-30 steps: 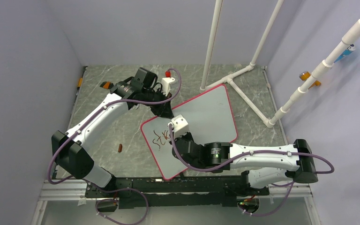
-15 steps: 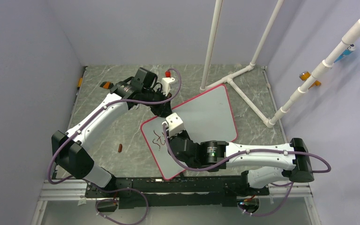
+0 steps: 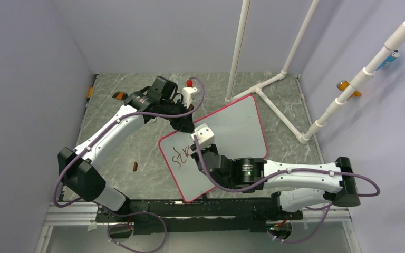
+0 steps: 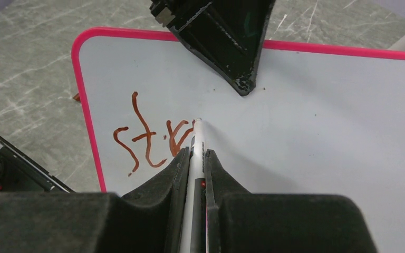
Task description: Write a sentence on the whiteboard
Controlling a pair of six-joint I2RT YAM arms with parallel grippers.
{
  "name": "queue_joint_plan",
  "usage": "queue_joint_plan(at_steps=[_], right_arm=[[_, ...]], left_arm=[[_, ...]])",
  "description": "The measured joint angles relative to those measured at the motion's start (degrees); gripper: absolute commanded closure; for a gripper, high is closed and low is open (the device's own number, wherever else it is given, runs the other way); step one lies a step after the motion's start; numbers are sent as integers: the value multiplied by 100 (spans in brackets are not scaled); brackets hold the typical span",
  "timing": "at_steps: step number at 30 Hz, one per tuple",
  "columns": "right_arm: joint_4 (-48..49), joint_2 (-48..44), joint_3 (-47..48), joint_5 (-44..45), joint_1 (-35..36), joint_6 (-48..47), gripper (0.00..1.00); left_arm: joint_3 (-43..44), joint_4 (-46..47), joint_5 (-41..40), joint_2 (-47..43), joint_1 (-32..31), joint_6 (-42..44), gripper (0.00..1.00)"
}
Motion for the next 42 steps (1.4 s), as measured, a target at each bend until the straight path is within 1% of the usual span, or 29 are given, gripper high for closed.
queue_joint_plan(at_steps=[7, 28, 34, 42], right_arm=[[94, -354, -308, 52, -4, 22, 100], [197, -70, -393, 74, -70, 46, 100], [197, -87, -439, 90, -74, 225, 100], [109, -326, -758, 26, -68, 632, 100]], left_arm=[[0, 2, 0, 0, -2, -4, 100], [2, 44, -15, 0, -9, -105, 100], [0, 46, -17, 0, -9, -103, 100], [0, 48, -17, 2, -9, -103, 100]])
